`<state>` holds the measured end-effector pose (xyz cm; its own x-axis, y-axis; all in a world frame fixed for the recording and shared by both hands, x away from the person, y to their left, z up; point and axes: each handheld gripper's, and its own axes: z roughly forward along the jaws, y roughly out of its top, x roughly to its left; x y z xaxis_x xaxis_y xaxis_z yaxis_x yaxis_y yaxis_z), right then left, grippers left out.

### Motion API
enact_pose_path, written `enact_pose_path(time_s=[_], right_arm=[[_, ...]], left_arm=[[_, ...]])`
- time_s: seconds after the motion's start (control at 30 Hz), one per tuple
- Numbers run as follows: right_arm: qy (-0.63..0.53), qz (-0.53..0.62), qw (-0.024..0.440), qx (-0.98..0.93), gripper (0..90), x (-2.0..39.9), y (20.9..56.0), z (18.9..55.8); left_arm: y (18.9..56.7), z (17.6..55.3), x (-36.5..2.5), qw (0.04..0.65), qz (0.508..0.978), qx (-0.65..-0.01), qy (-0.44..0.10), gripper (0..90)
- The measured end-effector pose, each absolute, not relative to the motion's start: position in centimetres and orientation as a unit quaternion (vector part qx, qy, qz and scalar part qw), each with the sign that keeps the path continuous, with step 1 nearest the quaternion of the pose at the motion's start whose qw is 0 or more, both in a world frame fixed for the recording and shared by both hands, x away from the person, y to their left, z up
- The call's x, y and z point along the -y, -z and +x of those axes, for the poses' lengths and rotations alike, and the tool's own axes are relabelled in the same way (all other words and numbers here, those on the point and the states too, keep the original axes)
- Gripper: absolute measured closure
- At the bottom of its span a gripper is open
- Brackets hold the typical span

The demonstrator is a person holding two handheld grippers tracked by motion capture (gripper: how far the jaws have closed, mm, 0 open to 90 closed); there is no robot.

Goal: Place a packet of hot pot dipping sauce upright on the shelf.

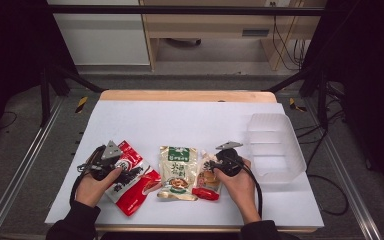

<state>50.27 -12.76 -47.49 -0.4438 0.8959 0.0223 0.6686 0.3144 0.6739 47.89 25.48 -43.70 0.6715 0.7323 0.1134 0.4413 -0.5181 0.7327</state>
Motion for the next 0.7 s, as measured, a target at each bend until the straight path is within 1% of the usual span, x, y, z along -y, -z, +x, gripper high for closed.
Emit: enact_pose_path(time_s=[0.07, 0.13, 0.17, 0.2, 0.23, 0.27, 0.3, 0.33, 0.37, 0.4, 0.6, 0.67, 0.7], right_arm=[[-0.314, 0.49, 0.182, -0.793, 52.6, 12.7, 47.5, 50.0], [-0.312, 0.487, 0.182, -0.796, 57.9, 12.7, 47.4, 49.9], [-0.308, 0.481, 0.186, -0.8, 61.1, 12.6, 47.4, 49.7], [-0.301, 0.471, 0.196, -0.806, 69.4, 12.6, 47.3, 49.5], [-0.298, 0.466, 0.199, -0.809, 72.3, 12.6, 47.3, 49.4], [-0.298, 0.466, 0.199, -0.809, 72.3, 12.6, 47.3, 49.4], [-0.297, 0.464, 0.199, -0.811, 75.3, 12.5, 47.2, 49.3], [-0.294, 0.459, 0.201, -0.814, 82.6, 12.7, 47.1, 49.3], [-0.294, 0.459, 0.201, -0.814, 82.6, 12.7, 47.1, 49.3], [-0.301, 0.459, 0.193, -0.813, 86.5, 12.8, 47.0, 49.2], [-0.313, 0.446, 0.199, -0.815, 88.6, 12.9, 45.9, 48.9], [-0.336, 0.433, 0.209, -0.81, 89.1, 13.2, 44.0, 48.3], [-0.336, 0.433, 0.209, -0.81, 89.1, 13.2, 44.0, 48.3]], left_arm=[[43.7, 47.9, -25.4, 0.347, 0.847, -0.345, -0.209, 7.5], [43.7, 47.9, -25.3, 0.346, 0.848, -0.344, -0.209, 7.5], [43.7, 47.9, -25.3, 0.346, 0.847, -0.344, -0.209, 7.5], [43.7, 47.9, -25.3, 0.347, 0.847, -0.344, -0.209, 7.5], [43.7, 47.9, -25.3, 0.347, 0.847, -0.344, -0.209, 7.5], [43.6, 47.9, -25.3, 0.347, 0.847, -0.343, -0.21, 7.5], [43.6, 47.9, -25.3, 0.346, 0.847, -0.344, -0.21, 7.5], [43.6, 47.9, -25.2, 0.346, 0.847, -0.344, -0.21, 7.5], [43.6, 47.9, -25.2, 0.346, 0.847, -0.344, -0.21, 7.5], [43.6, 47.9, -25.2, 0.346, 0.848, -0.344, -0.209, 7.5], [43.3, 47.7, -25.1, 0.348, 0.849, -0.339, -0.206, 7.8], [43.1, 47.7, -25.0, 0.352, 0.85, -0.335, -0.203, 8.2], [43.1, 47.7, -25.0, 0.352, 0.85, -0.335, -0.203, 8.5]])
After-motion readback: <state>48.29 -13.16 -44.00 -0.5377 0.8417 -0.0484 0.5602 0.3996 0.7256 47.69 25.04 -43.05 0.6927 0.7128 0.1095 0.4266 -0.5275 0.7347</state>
